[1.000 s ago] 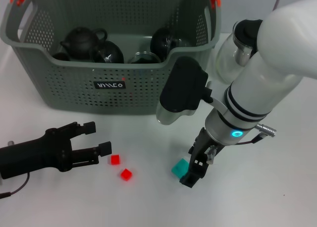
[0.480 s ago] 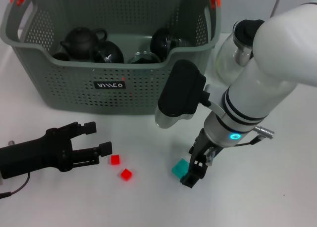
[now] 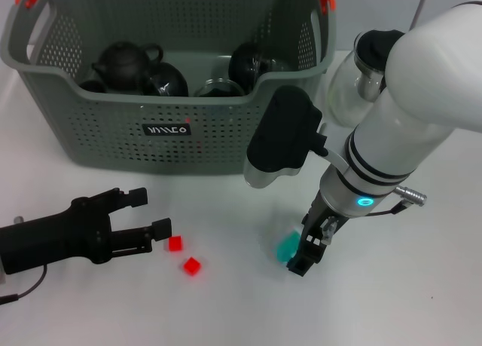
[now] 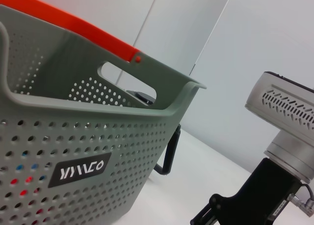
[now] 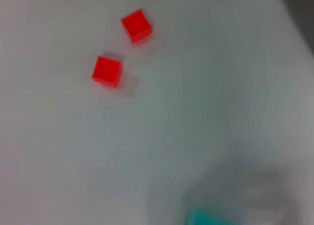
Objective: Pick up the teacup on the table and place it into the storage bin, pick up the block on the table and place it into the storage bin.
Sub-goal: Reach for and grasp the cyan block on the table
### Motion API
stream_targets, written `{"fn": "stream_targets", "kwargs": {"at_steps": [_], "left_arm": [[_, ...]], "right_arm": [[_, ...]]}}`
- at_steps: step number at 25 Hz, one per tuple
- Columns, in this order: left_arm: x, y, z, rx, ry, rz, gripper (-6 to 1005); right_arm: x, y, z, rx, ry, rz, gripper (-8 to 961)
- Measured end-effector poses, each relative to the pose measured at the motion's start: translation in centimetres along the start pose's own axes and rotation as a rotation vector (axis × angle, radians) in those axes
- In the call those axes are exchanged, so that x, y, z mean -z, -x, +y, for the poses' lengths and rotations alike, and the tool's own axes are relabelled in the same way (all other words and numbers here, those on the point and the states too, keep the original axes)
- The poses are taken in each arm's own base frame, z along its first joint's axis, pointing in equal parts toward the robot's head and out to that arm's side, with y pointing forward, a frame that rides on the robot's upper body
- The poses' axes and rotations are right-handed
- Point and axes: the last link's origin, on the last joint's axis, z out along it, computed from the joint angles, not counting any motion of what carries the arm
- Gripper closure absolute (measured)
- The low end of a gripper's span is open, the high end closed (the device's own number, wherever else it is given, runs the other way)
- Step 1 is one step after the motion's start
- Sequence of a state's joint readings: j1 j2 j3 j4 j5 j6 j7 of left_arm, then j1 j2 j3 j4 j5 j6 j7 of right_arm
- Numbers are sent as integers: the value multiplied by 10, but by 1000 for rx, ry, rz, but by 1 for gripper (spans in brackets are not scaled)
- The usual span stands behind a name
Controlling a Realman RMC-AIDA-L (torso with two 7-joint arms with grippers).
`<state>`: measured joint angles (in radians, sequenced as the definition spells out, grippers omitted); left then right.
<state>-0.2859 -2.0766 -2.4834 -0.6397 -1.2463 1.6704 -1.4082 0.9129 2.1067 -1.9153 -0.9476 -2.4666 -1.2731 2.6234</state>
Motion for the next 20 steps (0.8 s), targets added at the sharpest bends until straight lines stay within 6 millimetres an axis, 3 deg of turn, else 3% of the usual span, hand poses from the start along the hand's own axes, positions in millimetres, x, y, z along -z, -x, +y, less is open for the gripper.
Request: {"fn": "stream_targets", "kwargs": {"at_steps": [20], "left_arm": [[-1,0,0,-2,4,-2,63]], "right_arm": [[10,1,10,33,21,-35,128]]}}
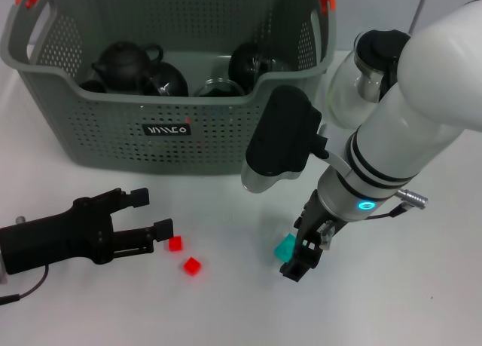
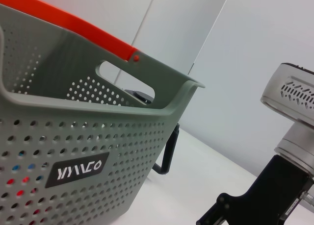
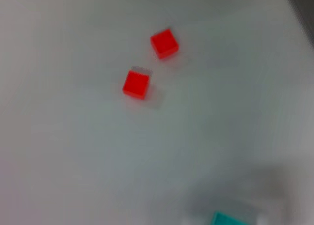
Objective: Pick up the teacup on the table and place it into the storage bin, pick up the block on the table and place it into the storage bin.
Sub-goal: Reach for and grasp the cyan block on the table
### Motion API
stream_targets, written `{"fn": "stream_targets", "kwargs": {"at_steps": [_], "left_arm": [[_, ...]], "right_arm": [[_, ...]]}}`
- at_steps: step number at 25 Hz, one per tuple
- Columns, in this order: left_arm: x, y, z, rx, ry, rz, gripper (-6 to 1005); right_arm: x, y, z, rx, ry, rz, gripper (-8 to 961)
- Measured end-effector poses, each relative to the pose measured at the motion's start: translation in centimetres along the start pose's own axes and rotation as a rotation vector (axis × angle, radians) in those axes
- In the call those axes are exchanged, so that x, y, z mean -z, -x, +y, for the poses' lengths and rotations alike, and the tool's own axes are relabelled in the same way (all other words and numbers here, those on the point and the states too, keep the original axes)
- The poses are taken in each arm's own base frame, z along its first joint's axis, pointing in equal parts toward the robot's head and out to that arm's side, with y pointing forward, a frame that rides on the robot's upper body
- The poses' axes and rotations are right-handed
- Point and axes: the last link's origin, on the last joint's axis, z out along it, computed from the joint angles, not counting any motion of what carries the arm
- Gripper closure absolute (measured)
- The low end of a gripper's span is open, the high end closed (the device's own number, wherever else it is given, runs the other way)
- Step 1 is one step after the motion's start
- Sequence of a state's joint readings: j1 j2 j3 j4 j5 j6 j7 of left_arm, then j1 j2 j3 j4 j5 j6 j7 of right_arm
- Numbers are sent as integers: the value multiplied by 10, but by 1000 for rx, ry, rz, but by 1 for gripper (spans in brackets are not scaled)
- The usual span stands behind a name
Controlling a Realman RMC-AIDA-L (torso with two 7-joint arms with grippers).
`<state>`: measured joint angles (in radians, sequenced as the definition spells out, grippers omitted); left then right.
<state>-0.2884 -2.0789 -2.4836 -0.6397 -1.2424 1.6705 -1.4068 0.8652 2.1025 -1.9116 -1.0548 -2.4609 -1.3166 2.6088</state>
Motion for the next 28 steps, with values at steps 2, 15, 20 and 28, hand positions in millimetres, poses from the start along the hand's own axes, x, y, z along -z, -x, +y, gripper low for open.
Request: {"fn": "stream_targets", "kwargs": {"at_steps": [2,15,20,28], "left_arm": [[0,0,0,0,0,0,62],[-1,1,0,1,2,1,62],[-2,1,0,2,3,2,62],[-2,1,0,1,3,2,62]], "right_arm": [[-1,0,0,-2,0,0,128],[-1,0,0,-80,13,-7,128],[-4,-4,-3,-126,19,13,129],[-2,-4,-9,-178,36,-6,182]]}}
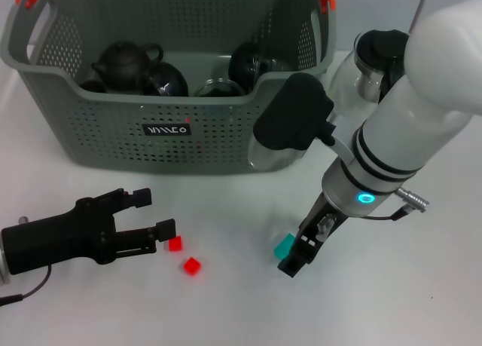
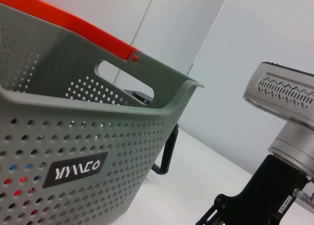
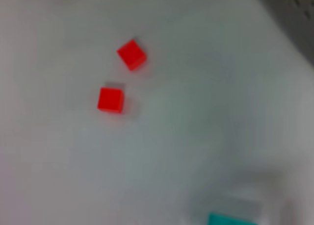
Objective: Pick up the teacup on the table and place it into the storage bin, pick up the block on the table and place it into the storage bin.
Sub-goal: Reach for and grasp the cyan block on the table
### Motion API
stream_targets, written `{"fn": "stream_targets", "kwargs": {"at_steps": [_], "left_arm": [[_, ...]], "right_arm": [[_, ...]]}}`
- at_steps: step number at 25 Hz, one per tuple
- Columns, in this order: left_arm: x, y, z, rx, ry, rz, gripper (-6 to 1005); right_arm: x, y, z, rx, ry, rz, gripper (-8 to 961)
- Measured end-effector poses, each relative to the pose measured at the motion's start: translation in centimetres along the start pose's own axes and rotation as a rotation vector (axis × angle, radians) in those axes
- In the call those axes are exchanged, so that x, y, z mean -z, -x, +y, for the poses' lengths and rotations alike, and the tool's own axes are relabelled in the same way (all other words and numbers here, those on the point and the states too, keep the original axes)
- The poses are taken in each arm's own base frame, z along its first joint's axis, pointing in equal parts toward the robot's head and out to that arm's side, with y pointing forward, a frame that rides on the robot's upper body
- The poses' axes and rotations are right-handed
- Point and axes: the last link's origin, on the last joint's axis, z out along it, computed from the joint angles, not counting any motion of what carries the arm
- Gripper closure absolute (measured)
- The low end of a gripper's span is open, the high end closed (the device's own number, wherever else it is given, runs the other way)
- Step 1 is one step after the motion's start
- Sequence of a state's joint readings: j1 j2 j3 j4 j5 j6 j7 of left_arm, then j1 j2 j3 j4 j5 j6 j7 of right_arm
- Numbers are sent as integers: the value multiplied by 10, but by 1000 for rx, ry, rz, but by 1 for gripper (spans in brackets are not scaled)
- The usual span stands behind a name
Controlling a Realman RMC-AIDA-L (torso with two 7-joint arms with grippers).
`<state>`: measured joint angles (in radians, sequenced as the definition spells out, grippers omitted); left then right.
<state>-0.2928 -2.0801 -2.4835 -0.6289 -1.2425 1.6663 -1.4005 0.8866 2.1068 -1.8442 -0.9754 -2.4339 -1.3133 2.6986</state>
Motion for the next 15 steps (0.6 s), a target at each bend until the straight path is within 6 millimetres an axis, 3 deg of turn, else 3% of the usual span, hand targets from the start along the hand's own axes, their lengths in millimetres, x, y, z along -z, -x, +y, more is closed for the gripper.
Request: {"fn": "stream_targets", "kwargs": {"at_steps": [15], "left_arm": [[0,0,0,0,-2,0,63]], "right_arm": [[-4,-2,-2,-16,15,17,328]]}}
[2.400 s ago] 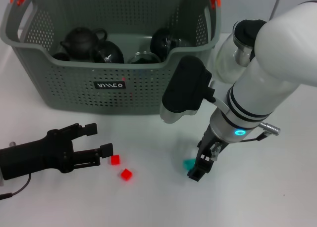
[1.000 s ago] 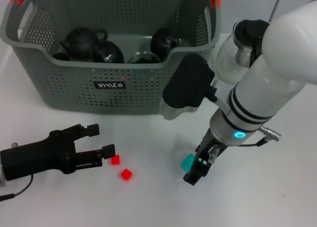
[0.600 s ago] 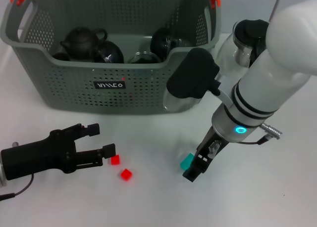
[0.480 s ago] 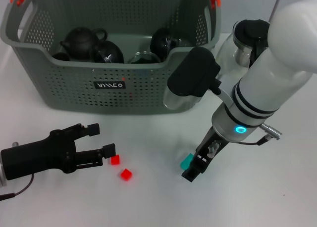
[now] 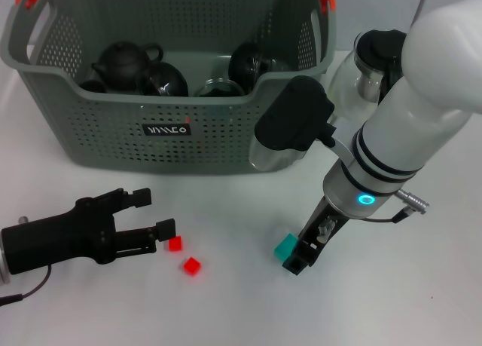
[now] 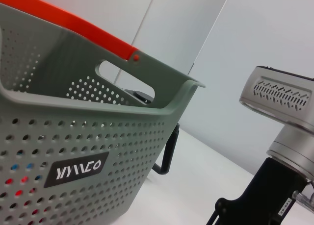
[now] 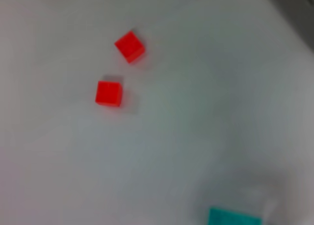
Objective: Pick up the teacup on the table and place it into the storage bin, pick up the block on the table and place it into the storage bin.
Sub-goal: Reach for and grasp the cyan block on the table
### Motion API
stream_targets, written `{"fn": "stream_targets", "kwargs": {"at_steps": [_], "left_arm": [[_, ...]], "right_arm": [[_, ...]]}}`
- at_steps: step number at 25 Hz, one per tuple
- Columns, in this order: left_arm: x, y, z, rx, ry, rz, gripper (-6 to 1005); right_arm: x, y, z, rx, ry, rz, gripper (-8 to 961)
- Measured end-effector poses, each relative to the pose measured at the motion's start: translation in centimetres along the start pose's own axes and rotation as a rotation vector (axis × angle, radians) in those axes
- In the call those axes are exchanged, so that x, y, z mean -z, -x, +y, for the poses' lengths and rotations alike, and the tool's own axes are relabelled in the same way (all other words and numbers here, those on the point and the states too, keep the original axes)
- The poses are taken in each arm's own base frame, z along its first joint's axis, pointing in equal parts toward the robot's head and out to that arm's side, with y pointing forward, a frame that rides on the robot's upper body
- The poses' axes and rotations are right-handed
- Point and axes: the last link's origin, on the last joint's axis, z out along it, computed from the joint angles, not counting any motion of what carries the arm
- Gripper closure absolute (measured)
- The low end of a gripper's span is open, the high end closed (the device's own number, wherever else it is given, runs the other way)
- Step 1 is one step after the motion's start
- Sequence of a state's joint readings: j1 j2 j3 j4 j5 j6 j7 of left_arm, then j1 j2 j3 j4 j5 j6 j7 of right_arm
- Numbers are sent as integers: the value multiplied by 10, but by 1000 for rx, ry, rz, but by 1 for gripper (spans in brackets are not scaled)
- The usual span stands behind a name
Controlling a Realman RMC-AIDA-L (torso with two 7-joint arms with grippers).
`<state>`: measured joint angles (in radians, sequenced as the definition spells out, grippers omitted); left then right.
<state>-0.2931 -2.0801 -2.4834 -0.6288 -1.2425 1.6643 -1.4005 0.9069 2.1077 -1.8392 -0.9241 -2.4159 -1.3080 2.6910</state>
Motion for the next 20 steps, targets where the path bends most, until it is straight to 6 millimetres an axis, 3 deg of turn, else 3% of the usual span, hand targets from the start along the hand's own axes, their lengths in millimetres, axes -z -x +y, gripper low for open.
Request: {"fn": "stream_targets", "kwargs": {"at_steps": [20], "left_arm": [[-2,1,-1,13,0,-2,62]], "right_arm": [[-1,3,1,27,-17,2,358]]}}
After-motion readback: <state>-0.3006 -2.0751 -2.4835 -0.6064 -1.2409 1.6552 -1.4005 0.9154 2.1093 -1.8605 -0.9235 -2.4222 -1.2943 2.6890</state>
